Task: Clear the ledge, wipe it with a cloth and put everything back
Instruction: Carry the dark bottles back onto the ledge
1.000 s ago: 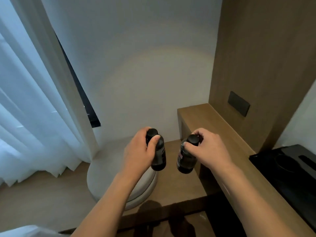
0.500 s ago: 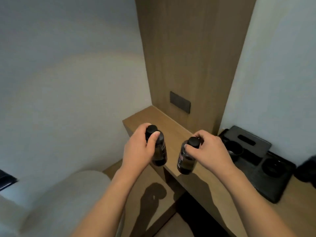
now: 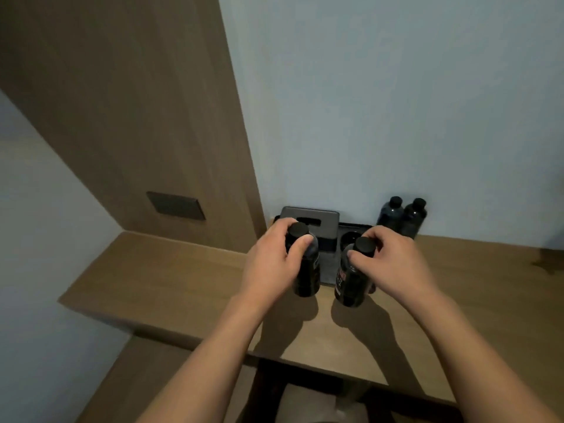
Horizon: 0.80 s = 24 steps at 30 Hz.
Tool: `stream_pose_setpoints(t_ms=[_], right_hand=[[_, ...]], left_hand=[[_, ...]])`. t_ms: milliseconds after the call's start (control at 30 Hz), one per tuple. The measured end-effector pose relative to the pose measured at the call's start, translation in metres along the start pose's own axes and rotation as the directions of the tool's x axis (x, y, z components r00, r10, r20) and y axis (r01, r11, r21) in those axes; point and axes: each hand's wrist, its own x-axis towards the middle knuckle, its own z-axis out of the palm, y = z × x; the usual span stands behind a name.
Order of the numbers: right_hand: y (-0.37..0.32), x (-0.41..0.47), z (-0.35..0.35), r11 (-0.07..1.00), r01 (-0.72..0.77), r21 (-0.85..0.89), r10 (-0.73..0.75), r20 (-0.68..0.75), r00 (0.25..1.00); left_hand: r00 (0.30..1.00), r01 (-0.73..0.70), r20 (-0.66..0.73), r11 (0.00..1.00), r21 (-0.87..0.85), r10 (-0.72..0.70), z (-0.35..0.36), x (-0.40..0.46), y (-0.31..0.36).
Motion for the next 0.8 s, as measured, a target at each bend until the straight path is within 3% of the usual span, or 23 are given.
stream_pose_setpoints(t_ms=[367, 667, 800], right_hand=[[0.149, 0.066, -0.086, 0.974, -0.227, 0.0, 0.225, -0.135, 0.965], [0.251, 0.128, -0.129, 0.949, -0.316, -0.01, 0.313, -0.114, 0.943], [0.28, 0.15, -0.133, 0.946, -0.322, -0.026, 0.317, -0.121, 0.941]], left_hand=[[0.909, -0.198, 0.393, 0.974, 0.113, 0.14, 0.141, 0.084, 0.091], [0.785, -0.361, 0.578, 0.923, 0.135, 0.223, 0.258, 0.141, 0.14], [0.749, -0.475, 0.597, 0.861, 0.183, 0.286, 0.294, 0.17, 0.153]])
